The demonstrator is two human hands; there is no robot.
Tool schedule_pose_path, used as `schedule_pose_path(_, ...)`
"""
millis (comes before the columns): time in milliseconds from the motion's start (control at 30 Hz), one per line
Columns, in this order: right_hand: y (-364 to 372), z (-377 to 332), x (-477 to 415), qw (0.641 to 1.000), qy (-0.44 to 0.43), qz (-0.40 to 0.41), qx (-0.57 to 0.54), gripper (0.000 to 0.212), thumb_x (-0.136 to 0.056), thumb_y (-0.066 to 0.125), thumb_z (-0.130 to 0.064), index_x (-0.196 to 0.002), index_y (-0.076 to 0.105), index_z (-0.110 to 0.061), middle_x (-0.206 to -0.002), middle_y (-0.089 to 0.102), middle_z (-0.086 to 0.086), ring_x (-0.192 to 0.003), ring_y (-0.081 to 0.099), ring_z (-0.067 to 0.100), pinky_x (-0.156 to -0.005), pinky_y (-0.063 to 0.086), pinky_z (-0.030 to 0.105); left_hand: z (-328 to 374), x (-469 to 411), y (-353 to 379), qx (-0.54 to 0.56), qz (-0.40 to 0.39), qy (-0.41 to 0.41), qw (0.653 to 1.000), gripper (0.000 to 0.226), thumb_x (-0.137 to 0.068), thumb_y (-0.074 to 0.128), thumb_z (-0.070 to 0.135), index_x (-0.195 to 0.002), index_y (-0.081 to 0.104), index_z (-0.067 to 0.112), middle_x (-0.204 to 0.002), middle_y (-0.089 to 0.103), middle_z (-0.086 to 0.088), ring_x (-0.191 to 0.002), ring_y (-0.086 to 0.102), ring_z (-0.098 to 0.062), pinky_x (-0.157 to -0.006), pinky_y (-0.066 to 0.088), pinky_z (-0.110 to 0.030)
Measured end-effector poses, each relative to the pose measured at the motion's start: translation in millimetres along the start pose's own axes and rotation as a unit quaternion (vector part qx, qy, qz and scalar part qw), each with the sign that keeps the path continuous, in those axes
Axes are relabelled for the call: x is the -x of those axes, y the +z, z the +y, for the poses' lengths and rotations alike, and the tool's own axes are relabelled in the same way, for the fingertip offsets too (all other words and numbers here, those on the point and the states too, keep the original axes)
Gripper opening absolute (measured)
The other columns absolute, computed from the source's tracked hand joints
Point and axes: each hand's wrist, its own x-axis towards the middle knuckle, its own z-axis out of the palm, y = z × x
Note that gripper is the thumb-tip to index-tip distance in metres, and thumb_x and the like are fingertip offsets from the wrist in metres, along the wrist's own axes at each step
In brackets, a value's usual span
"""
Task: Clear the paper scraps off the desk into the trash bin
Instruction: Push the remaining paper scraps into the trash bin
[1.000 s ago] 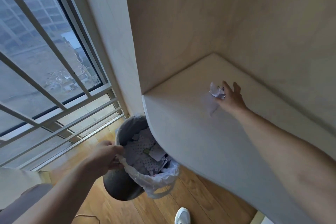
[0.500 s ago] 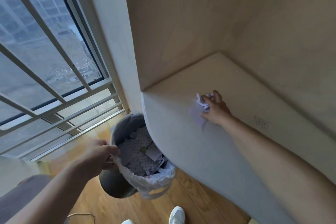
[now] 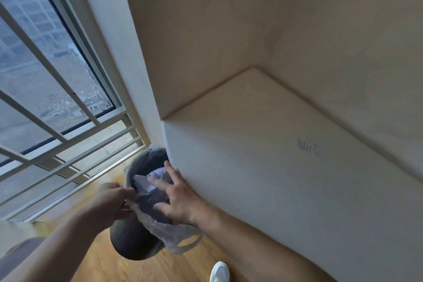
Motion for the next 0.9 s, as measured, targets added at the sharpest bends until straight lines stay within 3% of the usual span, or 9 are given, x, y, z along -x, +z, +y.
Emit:
schedule_pose_path(100,-17,3,20,0.995,-0.02,-0.016,-0.097,0.065,-0.091,0.056,-0.037,-0.145,0.023,-0.049,-0.163,-0.001,-0.018,-0.151,0.006,0.019,-0.117,0.024,0.047,3,3,5,-0.002,-0.002,0.0,1.0,0.025,-0.085,0.061,-0.005,-0.107,0.058,-0.016,-0.116,0.056,-0.038,-0.105,0.059,-0.051,-0.087,0.051,-0.054)
schedule_pose_path(200,-51,32,33,0.993,0.02,0.059,-0.096,0.071,-0.086,0.06,-0.036,-0.148,0.024,-0.042,-0.163,0.006,-0.013,-0.148,0.016,0.014,-0.114,0.023,0.033,6,3,10,-0.003,0.005,-0.008,1.0,0.027,-0.088,0.057,-0.007,-0.112,0.055,-0.018,-0.116,0.056,-0.038,-0.105,0.059,-0.052,-0.077,0.054,-0.05)
schedule_pose_path(300,-105,90,46,0.973,0.132,0.186,-0.042,0.077,-0.088,0.065,-0.024,-0.152,0.023,-0.021,-0.164,0.008,0.006,-0.15,0.012,0.021,-0.117,0.012,0.025,5,2,12,-0.003,0.012,-0.015,1.0,0.027,-0.088,0.056,-0.008,-0.112,0.054,-0.019,-0.11,0.058,-0.036,-0.096,0.06,-0.049,-0.061,0.057,-0.043)
schedule_pose_path(400,-164,164,65,0.923,0.285,0.257,0.017,0.073,-0.093,0.059,-0.024,-0.153,0.019,-0.014,-0.163,0.006,0.017,-0.15,0.008,0.031,-0.121,0.015,0.035,3,1,11,-0.003,0.016,-0.02,1.0,0.023,-0.088,0.057,-0.007,-0.109,0.055,-0.016,-0.115,0.057,-0.037,-0.097,0.06,-0.049,-0.065,0.056,-0.046)
schedule_pose_path(467,-194,207,82,0.884,0.384,0.266,0.014,0.072,-0.095,0.055,-0.032,-0.153,0.018,-0.013,-0.163,0.008,0.017,-0.15,0.01,0.031,-0.119,0.018,0.039,2,0,10,-0.001,0.018,-0.023,1.0,0.022,-0.087,0.058,-0.007,-0.107,0.055,-0.015,-0.112,0.058,-0.035,-0.092,0.061,-0.046,-0.056,0.058,-0.042)
schedule_pose_path(533,-209,235,95,0.873,0.429,0.23,-0.004,0.07,-0.095,0.053,-0.039,-0.151,0.024,-0.008,-0.16,0.019,0.02,-0.148,0.016,0.032,-0.117,0.023,0.039,1,-1,10,0.0,0.02,-0.023,1.0,0.022,-0.087,0.057,-0.007,-0.108,0.055,-0.015,-0.106,0.058,-0.032,-0.087,0.061,-0.044,-0.053,0.057,-0.039)
schedule_pose_path(633,-200,244,95,0.899,0.412,0.137,0.055,0.067,-0.097,0.045,-0.046,-0.151,0.026,-0.012,-0.163,0.015,0.012,-0.15,0.009,0.029,-0.12,0.017,0.045,1,-1,10,0.003,0.018,-0.025,1.0,0.021,-0.087,0.057,-0.008,-0.106,0.055,-0.015,-0.103,0.058,-0.031,-0.087,0.06,-0.044,-0.059,0.055,-0.042)
schedule_pose_path(767,-162,209,65,0.931,0.345,0.083,0.089,0.069,-0.093,0.041,-0.06,-0.152,0.02,-0.031,-0.165,-0.003,-0.007,-0.151,-0.006,0.021,-0.117,0.009,0.058,3,3,9,0.005,0.015,-0.021,1.0,0.019,-0.087,0.057,-0.009,-0.105,0.055,-0.015,-0.094,0.058,-0.027,-0.081,0.061,-0.041,-0.049,0.058,-0.037)
schedule_pose_path(900,-126,155,20,0.958,0.265,0.032,0.102,0.073,-0.091,0.04,-0.062,-0.153,0.015,-0.032,-0.164,-0.011,-0.004,-0.15,-0.012,0.021,-0.117,0.002,0.058,2,7,4,0.009,0.018,-0.016,1.0,0.023,-0.086,0.056,-0.009,-0.108,0.055,-0.017,-0.096,0.059,-0.029,-0.085,0.061,-0.044,-0.064,0.054,-0.046)
